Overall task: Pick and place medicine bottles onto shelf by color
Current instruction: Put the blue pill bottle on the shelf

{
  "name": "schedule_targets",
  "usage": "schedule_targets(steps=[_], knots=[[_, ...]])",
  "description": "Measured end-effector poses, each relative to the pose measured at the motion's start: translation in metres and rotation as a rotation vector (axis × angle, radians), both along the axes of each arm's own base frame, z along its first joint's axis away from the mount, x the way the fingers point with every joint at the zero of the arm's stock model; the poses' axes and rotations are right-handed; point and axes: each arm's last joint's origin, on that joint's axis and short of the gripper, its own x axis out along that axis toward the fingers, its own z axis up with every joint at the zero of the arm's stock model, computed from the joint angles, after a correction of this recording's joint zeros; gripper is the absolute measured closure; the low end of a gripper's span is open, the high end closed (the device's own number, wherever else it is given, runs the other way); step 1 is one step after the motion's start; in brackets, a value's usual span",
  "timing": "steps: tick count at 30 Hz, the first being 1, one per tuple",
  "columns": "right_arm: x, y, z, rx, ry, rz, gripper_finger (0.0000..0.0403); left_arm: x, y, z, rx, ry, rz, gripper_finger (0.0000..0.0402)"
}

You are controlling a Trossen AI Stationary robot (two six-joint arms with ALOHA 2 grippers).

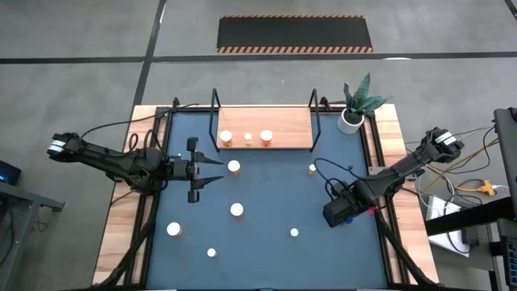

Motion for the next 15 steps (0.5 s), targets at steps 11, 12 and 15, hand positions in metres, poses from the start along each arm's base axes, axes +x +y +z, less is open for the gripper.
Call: schedule_targets(steps=[11, 12, 15], knots=[[-0.0024, -0.0002, -0.0084, -0.004, 0.002, -0.006, 0.0198, 0.0, 0.0, -0.0002, 0.0, 0.001, 0.0, 0.0244], [-0.0024, -0.0002, -0.0085, -0.003, 0.001, -0.005, 0.0207, 0.0, 0.0, -0.0002, 0.0, 0.001, 0.0, 0.0244], [-0.0022, -0.0001, -0.0082, -0.002, -0.002, 0.006, 0.0223, 0.0, 0.0, -0.0002, 0.0, 0.001, 0.0, 0.0244]])
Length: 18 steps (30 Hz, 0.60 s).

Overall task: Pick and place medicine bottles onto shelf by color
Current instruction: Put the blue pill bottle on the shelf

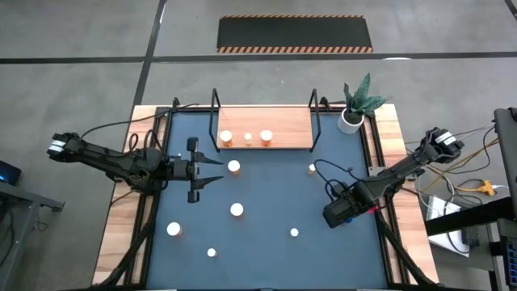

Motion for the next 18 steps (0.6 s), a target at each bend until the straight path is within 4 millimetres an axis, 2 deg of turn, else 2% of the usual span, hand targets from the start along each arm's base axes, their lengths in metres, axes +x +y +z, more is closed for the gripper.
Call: schedule_targets(steps=[7, 13, 18], knots=[[0.006, 0.004, 0.012, 0.036, -0.053, 0.098, 0.0222, 0.0, 0.0, 0.0, 0.001, 0.0, 0.0, 0.0244], [0.021, 0.012, 0.044, 0.085, -0.196, 0.253, 0.0222, 0.0, 0.0, 0.0, 0.002, -0.001, 0.0, 0.0244], [0.042, 0.013, 0.068, 0.052, -0.31, 0.346, 0.0222, 0.0, 0.0, 0.0, 0.001, -0.002, 0.0, 0.0244]])
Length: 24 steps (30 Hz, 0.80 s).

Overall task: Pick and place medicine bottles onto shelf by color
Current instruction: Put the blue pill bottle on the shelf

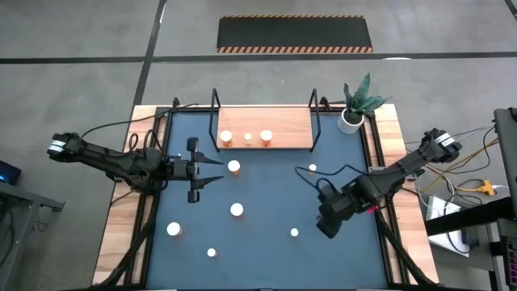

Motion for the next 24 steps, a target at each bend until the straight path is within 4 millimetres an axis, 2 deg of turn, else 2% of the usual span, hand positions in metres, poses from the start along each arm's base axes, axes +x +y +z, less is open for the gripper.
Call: schedule_targets(steps=[7, 13, 18, 24], knots=[[0.048, -0.004, 0.015, -0.064, -0.038, 0.209, 0.0222, 0.0, 0.0, 0.0, 0.0, 0.0, 0.0, 0.0244], [0.091, -0.019, 0.03, -0.138, -0.023, 0.444, 0.0222, 0.0, 0.0, 0.0, 0.0, -0.002, 0.0, 0.0244], [0.122, -0.042, 0.038, -0.196, -0.026, 0.633, 0.0222, 0.0, 0.0, 0.0, 0.0, -0.002, 0.0, 0.0244], [0.147, -0.083, 0.05, -0.266, -0.039, 0.768, 0.0222, 0.0, 0.0, 0.0, 0.0, -0.002, 0.0, 0.0244]])
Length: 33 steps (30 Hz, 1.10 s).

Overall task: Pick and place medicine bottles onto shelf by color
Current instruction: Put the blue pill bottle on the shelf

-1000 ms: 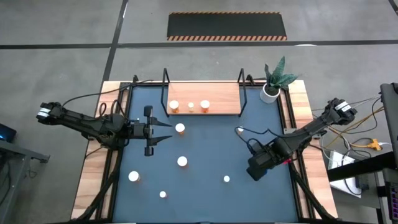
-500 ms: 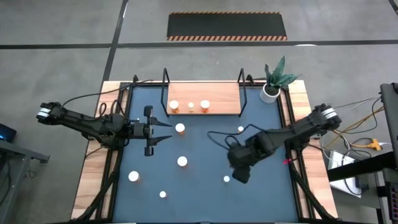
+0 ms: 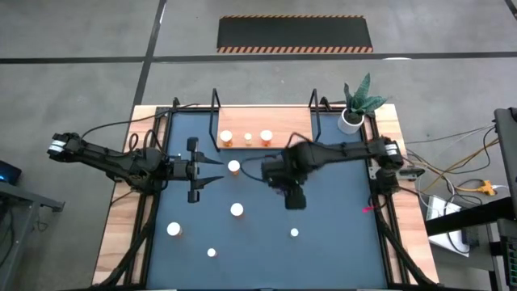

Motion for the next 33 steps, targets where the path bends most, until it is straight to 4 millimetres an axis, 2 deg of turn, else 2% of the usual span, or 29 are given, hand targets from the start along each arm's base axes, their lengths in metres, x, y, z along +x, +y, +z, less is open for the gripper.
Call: schedule_targets(steps=[4, 11, 16, 22, 27, 33], knots=[[0.005, -0.03, 0.007, -0.042, -0.026, 0.056, 0.0222, 0.0, 0.0, 0.0, 0.0, 0.0, 0.0, 0.0244], [-0.004, -0.086, 0.014, -0.121, -0.022, 0.096, 0.0222, 0.0, 0.0, 0.0, 0.0, 0.002, 0.0, 0.0244], [-0.008, -0.128, 0.007, -0.13, 0.002, 0.078, 0.0222, 0.0, 0.0, 0.0, 0.0, 0.001, 0.0, 0.0244], [-0.018, -0.169, 0.001, -0.112, 0.013, 0.027, 0.0222, 0.0, 0.0, 0.0, 0.0, 0.001, 0.0, 0.0244], [-0.029, -0.192, -0.01, -0.101, 0.059, -0.033, 0.0222, 0.0, 0.0, 0.0, 0.0, 0.001, 0.0, 0.0244], [-0.037, -0.208, -0.035, -0.073, 0.115, -0.062, 0.0222, 0.0, 0.0, 0.0, 0.0, 0.0, 0.0, 0.0244]])
